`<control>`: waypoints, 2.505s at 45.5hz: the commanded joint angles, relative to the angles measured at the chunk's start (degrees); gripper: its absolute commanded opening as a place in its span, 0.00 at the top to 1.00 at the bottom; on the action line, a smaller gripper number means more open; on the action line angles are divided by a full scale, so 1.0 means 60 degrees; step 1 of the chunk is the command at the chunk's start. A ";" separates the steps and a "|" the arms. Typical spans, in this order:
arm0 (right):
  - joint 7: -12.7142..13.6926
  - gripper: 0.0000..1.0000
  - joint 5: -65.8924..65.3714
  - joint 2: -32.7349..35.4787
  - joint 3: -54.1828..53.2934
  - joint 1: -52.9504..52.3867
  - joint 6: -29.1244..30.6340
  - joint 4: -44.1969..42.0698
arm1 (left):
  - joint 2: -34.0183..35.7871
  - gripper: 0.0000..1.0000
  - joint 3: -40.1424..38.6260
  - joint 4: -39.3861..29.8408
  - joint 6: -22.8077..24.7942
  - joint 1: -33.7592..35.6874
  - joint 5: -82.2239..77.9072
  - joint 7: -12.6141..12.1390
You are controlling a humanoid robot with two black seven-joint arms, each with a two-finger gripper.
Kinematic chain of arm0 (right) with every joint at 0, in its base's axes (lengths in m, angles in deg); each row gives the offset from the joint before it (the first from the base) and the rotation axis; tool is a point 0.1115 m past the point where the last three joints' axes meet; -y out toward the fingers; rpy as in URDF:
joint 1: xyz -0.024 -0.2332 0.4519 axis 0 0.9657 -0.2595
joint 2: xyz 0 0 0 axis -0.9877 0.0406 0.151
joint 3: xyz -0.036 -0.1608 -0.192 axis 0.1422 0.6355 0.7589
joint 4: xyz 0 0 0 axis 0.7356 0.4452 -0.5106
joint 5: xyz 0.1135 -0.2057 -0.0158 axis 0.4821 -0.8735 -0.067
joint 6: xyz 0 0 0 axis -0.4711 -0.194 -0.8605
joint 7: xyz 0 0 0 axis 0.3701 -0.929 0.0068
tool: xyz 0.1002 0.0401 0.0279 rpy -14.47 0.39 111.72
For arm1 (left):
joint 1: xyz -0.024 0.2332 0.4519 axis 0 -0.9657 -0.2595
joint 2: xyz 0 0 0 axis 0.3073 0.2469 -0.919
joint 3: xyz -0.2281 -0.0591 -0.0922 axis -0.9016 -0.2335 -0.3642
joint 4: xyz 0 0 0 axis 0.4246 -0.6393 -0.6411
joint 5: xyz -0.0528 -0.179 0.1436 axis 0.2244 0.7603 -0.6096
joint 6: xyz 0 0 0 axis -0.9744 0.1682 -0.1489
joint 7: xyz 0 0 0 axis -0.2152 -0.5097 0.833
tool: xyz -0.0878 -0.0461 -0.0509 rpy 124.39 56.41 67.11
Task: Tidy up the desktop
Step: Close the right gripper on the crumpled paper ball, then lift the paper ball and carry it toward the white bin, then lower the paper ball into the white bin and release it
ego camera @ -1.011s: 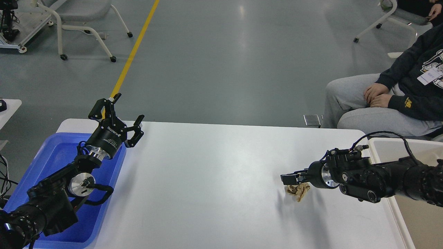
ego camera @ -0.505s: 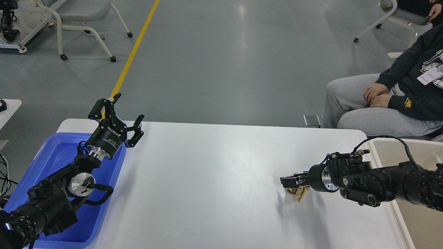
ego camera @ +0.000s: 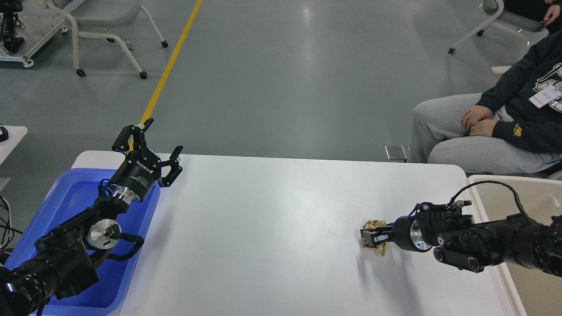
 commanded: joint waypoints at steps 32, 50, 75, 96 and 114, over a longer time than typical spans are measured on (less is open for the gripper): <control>-0.1110 1.00 0.1281 0.3949 -0.1074 -0.2839 0.1362 0.3914 | 0.0000 0.00 0.0000 0.0000 0.0000 0.0000 -0.0014 0.0000; -0.0875 1.00 0.1281 0.6017 -0.1015 -0.6239 0.3663 0.4913 | 0.0000 0.00 0.0000 0.0000 0.0000 0.0000 -0.0014 0.0000; -0.0362 1.00 0.4868 0.8039 -0.1015 -0.5436 0.3122 0.3039 | 0.0014 0.00 0.0000 0.0000 0.0000 0.0000 -0.0014 0.0000; -0.0216 1.00 1.1927 0.7190 -0.1190 -0.1451 -0.0275 0.1149 | 0.0000 0.00 0.0000 0.0000 0.0000 0.0000 -0.0014 0.0000; 0.1658 1.00 1.6619 0.4465 -0.4526 0.2253 -0.1390 -0.2732 | 0.0014 0.00 0.0000 0.0000 0.0000 0.0000 -0.0014 0.0000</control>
